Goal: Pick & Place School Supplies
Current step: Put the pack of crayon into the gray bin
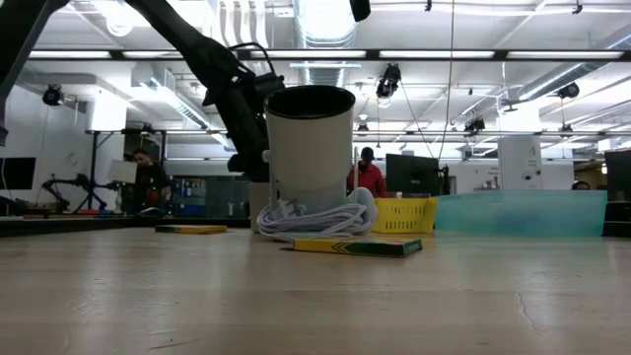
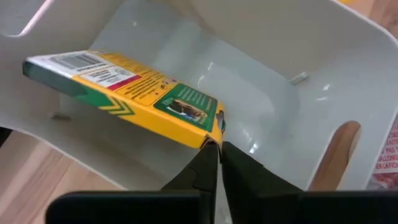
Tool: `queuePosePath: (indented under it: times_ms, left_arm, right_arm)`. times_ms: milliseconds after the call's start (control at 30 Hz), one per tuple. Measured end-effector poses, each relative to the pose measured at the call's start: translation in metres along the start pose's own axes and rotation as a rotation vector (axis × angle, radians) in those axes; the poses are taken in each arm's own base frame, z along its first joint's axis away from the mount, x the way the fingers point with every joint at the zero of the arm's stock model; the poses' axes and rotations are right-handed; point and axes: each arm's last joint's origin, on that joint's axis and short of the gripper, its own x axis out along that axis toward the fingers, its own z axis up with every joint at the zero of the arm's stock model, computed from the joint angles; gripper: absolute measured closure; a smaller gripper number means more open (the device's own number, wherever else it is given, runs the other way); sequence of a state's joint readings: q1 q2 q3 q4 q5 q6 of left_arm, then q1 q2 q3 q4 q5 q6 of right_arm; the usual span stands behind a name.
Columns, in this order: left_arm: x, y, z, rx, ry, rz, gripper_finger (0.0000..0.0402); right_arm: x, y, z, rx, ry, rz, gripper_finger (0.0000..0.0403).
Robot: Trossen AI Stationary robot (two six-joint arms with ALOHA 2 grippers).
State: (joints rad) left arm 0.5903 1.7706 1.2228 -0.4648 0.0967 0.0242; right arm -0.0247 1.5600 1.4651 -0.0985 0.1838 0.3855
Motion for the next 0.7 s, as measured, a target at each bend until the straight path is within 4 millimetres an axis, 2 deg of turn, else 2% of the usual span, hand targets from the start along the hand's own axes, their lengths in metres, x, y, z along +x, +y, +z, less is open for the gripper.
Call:
queuePosePath:
  times_ms: [500, 700]
  left_arm:
    - [-0.003, 0.000, 0.000, 0.000, -0.006, -0.041, 0.0280]
    - [-0.012, -0.001, 0.002, -0.002, -0.011, -0.040, 0.0266]
  right_arm:
    - [0.000, 0.000, 0.000, 0.000, 0.000, 0.000, 0.0335]
    - [0.000, 0.000, 0.000, 0.000, 0.000, 0.000, 0.0335]
